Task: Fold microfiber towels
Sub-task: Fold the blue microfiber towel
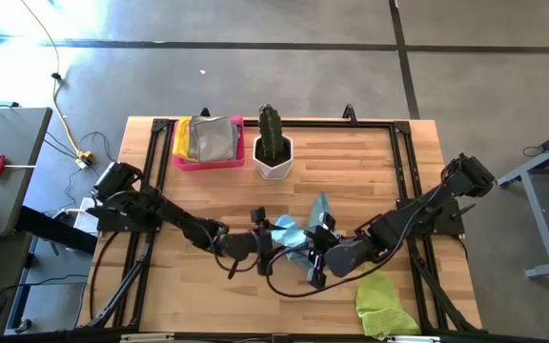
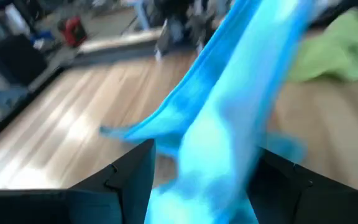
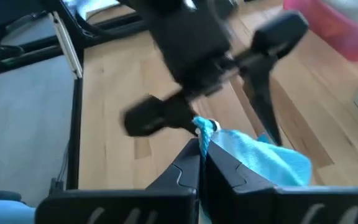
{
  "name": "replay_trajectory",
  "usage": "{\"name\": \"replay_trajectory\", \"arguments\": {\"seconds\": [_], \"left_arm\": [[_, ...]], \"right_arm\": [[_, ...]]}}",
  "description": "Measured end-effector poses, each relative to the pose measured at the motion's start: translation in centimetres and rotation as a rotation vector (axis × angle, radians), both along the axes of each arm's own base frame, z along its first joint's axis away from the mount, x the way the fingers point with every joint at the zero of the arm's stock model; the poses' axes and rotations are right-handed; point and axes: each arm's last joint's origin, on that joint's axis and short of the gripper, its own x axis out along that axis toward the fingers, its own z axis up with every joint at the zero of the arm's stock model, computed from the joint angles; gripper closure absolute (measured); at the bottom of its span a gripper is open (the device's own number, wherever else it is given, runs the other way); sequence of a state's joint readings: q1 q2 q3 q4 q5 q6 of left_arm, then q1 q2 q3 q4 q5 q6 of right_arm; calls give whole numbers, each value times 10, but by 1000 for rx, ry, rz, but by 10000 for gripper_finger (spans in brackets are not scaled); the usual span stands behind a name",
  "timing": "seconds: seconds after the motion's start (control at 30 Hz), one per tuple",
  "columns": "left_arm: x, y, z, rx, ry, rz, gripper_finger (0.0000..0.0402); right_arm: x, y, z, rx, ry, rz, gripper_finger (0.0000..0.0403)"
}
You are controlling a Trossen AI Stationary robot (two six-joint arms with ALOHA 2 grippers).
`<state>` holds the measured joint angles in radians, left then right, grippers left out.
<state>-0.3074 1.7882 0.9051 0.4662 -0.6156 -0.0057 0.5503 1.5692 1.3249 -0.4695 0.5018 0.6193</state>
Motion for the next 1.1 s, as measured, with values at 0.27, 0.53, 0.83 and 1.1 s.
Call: {"name": "replay_trajectory", "arguments": {"seconds": [0.27,0.53,0.83,1.1], "left_arm": [[-9,13,-20,-66,189,87,190],[-17,15,-28,-83,243,198,200],[-20,0,-28,-160,257,112,378],[-57,-12,26,-81,237,120,397]], "right_arm": [[0,0,28,-24,-27,16,403],[-1,-2,51,-86,-51,20,403],[-7,-7,43,-192,28,-24,403],[-7,-12,43,-484,47,11,403]]}}
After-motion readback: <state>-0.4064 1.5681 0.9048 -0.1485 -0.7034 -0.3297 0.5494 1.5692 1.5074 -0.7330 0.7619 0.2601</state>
